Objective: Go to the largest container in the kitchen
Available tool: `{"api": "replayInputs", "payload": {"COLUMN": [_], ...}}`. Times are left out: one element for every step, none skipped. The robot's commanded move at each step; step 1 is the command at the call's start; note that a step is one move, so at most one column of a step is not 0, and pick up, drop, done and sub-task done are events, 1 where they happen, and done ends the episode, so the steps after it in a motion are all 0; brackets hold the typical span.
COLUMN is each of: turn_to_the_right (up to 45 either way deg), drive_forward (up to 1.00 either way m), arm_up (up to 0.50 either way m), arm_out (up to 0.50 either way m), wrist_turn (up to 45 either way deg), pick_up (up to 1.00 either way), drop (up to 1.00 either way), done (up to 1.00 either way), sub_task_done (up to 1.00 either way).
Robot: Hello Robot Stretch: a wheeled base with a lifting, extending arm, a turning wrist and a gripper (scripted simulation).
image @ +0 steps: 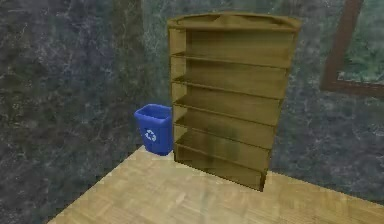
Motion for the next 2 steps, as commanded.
{"api": "replayInputs", "payload": {"turn_to_the_right": [0.0, -18.0], "drive_forward": [0.90, 0.00], "arm_up": [0.00, 0.00], "arm_out": [0.00, 0.00], "wrist_turn": [0.0, 0.0], "pick_up": [0.00, 0.00], "drop": [0.00, 0.00], "done": [0.00, 0.00], "sub_task_done": [0.00, 0.00]}}
